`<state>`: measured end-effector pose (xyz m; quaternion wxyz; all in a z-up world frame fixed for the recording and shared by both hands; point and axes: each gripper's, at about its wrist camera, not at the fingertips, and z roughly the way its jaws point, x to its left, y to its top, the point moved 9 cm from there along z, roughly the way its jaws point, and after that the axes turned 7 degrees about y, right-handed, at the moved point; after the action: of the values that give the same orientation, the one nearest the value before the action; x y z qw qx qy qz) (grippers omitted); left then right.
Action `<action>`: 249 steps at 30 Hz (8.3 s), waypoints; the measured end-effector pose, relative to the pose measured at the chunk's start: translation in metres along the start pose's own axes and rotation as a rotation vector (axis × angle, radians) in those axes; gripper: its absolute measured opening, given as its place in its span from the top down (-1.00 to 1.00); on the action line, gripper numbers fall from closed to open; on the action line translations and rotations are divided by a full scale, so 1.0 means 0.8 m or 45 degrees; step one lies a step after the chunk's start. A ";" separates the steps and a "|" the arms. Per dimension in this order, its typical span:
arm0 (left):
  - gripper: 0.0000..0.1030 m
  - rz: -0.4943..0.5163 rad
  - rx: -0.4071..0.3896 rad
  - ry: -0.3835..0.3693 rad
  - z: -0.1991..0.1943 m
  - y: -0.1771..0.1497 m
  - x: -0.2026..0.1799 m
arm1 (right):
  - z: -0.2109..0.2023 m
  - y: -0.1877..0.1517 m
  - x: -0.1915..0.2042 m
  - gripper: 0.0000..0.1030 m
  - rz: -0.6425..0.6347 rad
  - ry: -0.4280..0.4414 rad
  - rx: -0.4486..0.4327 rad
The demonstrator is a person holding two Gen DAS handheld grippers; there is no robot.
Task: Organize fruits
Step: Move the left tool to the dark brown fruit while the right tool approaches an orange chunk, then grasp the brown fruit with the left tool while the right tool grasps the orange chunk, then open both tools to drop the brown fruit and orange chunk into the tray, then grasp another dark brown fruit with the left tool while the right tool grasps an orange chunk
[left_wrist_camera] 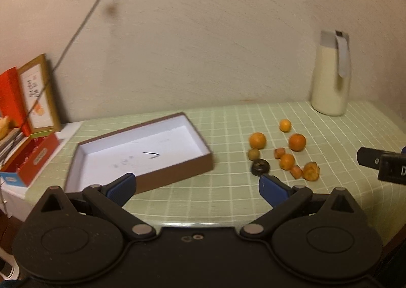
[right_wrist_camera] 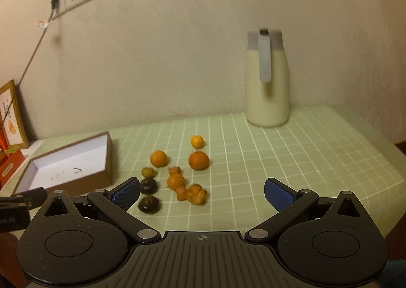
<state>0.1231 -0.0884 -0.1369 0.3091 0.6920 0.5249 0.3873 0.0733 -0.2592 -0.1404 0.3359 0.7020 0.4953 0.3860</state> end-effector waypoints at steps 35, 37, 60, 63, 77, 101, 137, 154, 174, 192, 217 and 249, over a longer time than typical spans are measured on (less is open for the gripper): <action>0.00 0.157 0.087 -0.274 0.150 -0.045 -0.138 | 0.127 -0.027 -0.056 -0.43 0.141 0.057 0.155; 0.00 0.164 0.085 -0.274 0.152 -0.046 -0.142 | 0.132 -0.029 -0.057 -0.43 0.134 0.064 0.162; 0.43 0.107 0.108 -0.322 0.175 -0.049 -0.156 | 0.188 -0.036 -0.046 0.00 0.191 0.134 0.237; 0.42 0.101 0.107 -0.328 0.176 -0.050 -0.156 | 0.194 -0.038 -0.043 0.00 0.183 0.142 0.248; -0.12 0.077 0.081 -0.271 0.183 -0.050 -0.153 | 0.207 -0.045 -0.037 0.09 0.193 0.181 0.271; 0.46 0.007 0.028 -0.292 0.176 -0.042 -0.144 | 0.188 -0.038 -0.054 0.27 0.280 0.181 0.223; 0.46 -0.306 -0.172 0.236 0.059 -0.001 0.151 | 0.126 0.018 0.201 0.27 -0.075 0.566 0.096; 0.45 -0.362 -0.184 0.353 0.044 -0.003 0.224 | 0.116 0.020 0.263 0.27 -0.169 0.661 0.082; 0.45 -0.383 -0.116 0.353 0.116 -0.001 0.249 | 0.217 0.035 0.271 0.27 -0.167 0.624 0.150; 0.45 -0.420 0.046 0.394 0.197 -0.027 0.264 | 0.308 0.013 0.255 0.27 -0.172 0.514 0.273; -0.69 -0.495 -0.122 0.484 0.113 0.015 0.288 | 0.227 0.090 0.216 -1.00 -0.026 0.546 -0.096; -0.36 -0.104 -0.086 -0.116 0.122 -0.004 -0.008 | 0.091 0.064 -0.026 -0.99 0.068 0.209 -0.101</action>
<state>0.2043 -0.0961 -0.1906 0.3712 0.6762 0.5247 0.3599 0.1546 -0.2997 -0.1358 0.3113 0.6670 0.4866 0.4705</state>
